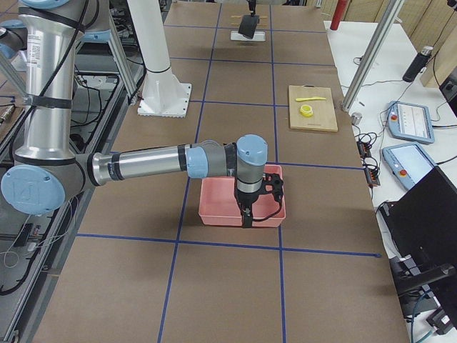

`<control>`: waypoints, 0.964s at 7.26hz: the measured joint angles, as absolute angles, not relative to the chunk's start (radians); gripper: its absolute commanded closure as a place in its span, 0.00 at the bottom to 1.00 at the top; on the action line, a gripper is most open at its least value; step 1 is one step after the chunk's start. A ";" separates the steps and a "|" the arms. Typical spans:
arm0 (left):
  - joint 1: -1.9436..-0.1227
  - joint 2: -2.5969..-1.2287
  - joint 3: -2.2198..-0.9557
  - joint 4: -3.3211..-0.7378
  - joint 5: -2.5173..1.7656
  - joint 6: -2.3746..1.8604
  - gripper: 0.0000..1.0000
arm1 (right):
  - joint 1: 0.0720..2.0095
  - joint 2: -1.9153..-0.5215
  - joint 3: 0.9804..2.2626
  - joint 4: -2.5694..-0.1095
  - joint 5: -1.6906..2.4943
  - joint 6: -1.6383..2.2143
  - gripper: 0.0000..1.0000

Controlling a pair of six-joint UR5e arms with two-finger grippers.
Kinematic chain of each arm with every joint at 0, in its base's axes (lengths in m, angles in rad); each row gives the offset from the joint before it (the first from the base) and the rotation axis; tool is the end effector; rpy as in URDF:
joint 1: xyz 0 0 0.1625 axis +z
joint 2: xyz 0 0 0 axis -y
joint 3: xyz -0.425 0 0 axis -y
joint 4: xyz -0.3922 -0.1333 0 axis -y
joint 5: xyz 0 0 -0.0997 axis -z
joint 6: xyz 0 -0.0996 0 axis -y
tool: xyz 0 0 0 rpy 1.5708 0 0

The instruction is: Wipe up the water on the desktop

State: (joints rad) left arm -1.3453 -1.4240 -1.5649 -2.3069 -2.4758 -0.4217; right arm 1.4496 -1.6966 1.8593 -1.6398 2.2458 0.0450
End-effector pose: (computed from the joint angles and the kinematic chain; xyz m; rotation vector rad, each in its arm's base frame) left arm 0.0454 -0.4437 0.6390 0.2344 1.0025 0.0853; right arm 0.0173 -0.4456 0.5887 0.0338 -0.6800 -0.1049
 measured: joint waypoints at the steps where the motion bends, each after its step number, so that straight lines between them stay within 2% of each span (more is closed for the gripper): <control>1: -1.345 -1.424 -1.565 -2.307 -2.476 -0.422 0.60 | 1.450 -1.697 1.859 -1.640 2.246 0.045 0.00; 3: -1.344 -1.426 -1.565 -2.307 -2.476 -0.423 0.84 | 1.450 -1.697 1.858 -1.640 2.245 0.045 0.00; 5: -1.344 -1.429 -1.565 -2.307 -2.476 -0.423 1.00 | 1.449 -1.696 1.856 -1.640 2.246 0.044 0.00; 7: -1.344 -1.431 -1.566 -2.307 -2.476 -0.422 1.00 | 1.449 -1.694 1.853 -1.639 2.245 0.044 0.00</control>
State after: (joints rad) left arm -1.3437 -1.4306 -1.5661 -2.3069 -2.4760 -0.4220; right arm 1.4490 -1.6939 1.8528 -1.6389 2.2451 0.0445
